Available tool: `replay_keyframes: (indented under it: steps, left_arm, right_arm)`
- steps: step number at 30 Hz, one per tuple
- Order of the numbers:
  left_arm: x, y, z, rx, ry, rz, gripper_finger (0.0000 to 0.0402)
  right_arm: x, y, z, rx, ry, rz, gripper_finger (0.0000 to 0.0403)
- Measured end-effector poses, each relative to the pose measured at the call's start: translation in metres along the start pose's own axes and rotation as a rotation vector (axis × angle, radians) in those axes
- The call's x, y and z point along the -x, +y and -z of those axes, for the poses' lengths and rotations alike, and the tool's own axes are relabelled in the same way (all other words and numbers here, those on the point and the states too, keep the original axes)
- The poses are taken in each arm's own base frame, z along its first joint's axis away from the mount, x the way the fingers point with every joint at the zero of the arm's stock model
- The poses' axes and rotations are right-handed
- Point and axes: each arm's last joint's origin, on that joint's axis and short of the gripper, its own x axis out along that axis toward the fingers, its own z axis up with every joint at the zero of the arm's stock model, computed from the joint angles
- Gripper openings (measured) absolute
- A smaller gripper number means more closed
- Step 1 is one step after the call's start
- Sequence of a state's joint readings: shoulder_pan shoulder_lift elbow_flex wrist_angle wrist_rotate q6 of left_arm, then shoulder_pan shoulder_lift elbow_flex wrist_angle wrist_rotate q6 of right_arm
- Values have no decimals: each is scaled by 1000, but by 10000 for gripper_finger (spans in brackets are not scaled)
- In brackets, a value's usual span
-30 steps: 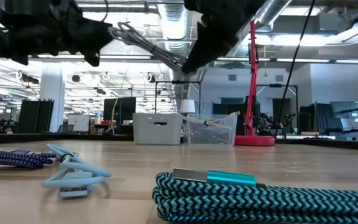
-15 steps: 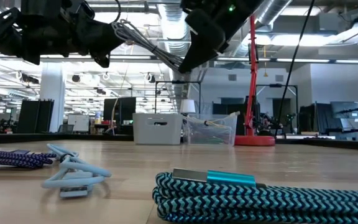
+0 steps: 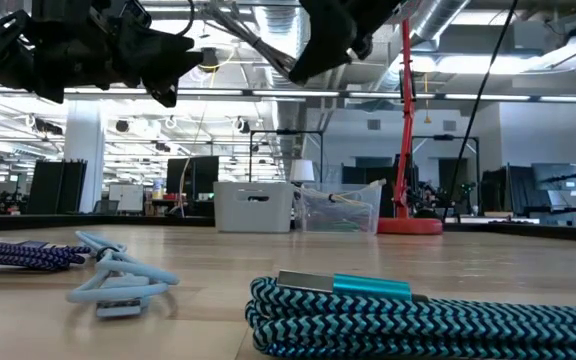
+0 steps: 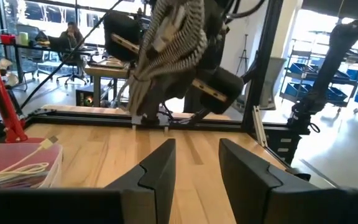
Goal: Pick & Place USB Port
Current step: Put the black and white charger cable into the gray bin
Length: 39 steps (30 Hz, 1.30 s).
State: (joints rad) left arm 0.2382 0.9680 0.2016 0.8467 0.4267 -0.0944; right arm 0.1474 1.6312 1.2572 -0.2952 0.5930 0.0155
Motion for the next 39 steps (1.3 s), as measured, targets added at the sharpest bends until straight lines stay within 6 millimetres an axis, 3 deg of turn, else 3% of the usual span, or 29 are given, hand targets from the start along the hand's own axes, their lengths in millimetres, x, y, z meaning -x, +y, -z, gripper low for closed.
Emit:
replay_keyframes:
  steps: [16,31,35,39]
  left_arm:
    - [-2,-7,-9,-39,-93,38,122]
    - [-2,-7,-10,-48,-99,35,121]
    - [-2,-7,-10,-49,-102,29,98]
    - [-2,-7,-10,-51,-107,28,47]
  right_arm:
    - [-23,16,8,20,13,-116,0]
    - [-32,13,5,-9,-23,-182,0]
    - [-32,13,4,-11,-26,-185,0]
    - [-32,14,4,-12,-30,-190,0]
